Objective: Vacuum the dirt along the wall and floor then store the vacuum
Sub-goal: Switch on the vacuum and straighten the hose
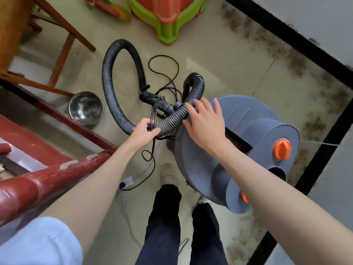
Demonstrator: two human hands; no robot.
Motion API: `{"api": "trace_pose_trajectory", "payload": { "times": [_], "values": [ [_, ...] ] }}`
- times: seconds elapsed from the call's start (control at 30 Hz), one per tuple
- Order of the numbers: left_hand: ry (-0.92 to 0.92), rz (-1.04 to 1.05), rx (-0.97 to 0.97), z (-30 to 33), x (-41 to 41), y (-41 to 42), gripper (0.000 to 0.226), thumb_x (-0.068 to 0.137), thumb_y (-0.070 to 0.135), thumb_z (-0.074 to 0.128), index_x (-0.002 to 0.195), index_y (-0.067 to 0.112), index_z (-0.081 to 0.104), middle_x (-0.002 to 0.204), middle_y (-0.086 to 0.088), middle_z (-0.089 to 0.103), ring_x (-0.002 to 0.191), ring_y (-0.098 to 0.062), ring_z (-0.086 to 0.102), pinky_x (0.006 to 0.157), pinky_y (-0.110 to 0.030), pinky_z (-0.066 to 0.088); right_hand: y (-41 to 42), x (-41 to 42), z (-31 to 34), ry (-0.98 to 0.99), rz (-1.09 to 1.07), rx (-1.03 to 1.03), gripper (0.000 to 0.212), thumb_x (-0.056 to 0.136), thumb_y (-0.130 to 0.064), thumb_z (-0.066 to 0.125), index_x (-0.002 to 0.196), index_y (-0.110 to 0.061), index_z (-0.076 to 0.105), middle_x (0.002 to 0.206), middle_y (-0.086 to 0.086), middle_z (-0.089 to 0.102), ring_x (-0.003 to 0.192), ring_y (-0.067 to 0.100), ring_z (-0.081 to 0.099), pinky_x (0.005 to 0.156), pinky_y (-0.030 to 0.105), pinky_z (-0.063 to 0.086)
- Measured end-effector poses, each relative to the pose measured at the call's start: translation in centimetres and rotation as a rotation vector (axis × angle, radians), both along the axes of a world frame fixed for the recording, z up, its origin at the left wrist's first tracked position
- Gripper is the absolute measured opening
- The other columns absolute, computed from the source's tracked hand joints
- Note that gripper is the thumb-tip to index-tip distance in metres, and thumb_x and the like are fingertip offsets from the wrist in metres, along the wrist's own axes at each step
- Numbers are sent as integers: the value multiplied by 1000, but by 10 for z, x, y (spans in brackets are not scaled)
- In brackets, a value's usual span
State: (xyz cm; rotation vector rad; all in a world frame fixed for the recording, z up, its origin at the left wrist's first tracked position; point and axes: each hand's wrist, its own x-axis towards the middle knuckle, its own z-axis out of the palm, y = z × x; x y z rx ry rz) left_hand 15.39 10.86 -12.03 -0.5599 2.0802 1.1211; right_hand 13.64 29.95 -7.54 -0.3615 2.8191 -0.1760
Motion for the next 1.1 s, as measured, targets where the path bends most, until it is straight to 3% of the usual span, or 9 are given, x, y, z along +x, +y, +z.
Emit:
{"api": "trace_pose_trajectory", "payload": {
  "times": [0.13, 0.27, 0.37, 0.43, 0.5, 0.67, 0.77, 0.9, 1.1],
  "values": [
    [6, -11, 198, 5, -5, -5, 32, 87, -9, 43, 111, 11, 52, 105, -4, 58, 95, -14, 54, 81, -16, 44, -9, -13, -5, -70, 19, 79, 39, 83, -36, 68, 111, -8, 65, 108, 11, 66, 110, 34, 58, 107, 50, 31],
    [36, -188, 305, 2, -9, -18, 49, 85, -15, 39, 118, 20, 49, 126, 1, 54, 124, -11, 46, 108, -26, 32, -14, -25, -5, -76, 0, 107, 28, 93, -29, 55, 109, -9, 65, 111, 10, 61, 114, 33, 53, 116, 49, 11],
    [20, -321, 343, 0, -9, -19, 61, 86, -14, 42, 135, 23, 37, 136, 6, 44, 130, -5, 37, 107, -22, 26, -12, -39, -3, -112, -16, 108, 29, 98, -29, 45, 109, -15, 68, 110, 6, 60, 109, 30, 54, 110, 40, 20],
    [0, -434, 321, -5, -9, -18, 74, 85, -12, 44, 145, 26, 24, 144, 5, 36, 134, -6, 29, 110, -24, 22, -12, -48, -3, -162, -5, 77, 31, 99, -26, 42, 111, -16, 69, 110, 7, 57, 98, 31, 57, 86, 34, 33],
    [36, -544, 262, -10, -11, -19, 82, 84, -7, 50, 148, 30, 16, 151, 0, 29, 139, -14, 26, 115, -34, 21, -13, -53, -3, -209, -2, 63, 31, 99, -23, 43, 114, -15, 68, 110, 9, 54, 93, 33, 58, 73, 32, 33],
    [64, -622, 184, -15, -17, -20, 88, 80, 7, 67, 145, 39, 18, 148, 0, 35, 134, -19, 35, 110, -47, 31, -20, -48, -5, -206, 46, 92, 32, 96, -26, 47, 122, -22, 65, 115, 9, 49, 110, 31, 47, 98, 36, 30],
    [145, -707, 53, -10, -22, -18, 81, 79, 19, 70, 144, 33, 23, 140, 1, 42, 130, -20, 38, 105, -48, 33, -26, -43, -4, -210, 61, 29, 33, 99, -29, 44, 124, -22, 65, 122, 8, 52, 117, 30, 43, 99, 38, 30],
    [211, -765, -58, 5, -29, -15, 70, 81, 28, 69, 140, 22, 32, 134, 1, 46, 128, -19, 37, 102, -41, 27, -37, -45, -3, -211, 76, -30, 35, 102, -30, 36, 108, -18, 69, 111, 3, 63, 110, 27, 47, 94, 36, 28],
    [344, -670, -123, 13, -25, -16, 58, 82, 26, 67, 135, 21, 41, 122, 5, 51, 120, -14, 41, 96, -30, 19, -62, -74, -8, -504, -297, -33, 45, 97, -51, 39, 77, -16, 59, 91, 4, 59, 107, 25, 49, 97, 43, 24]
  ]
}}
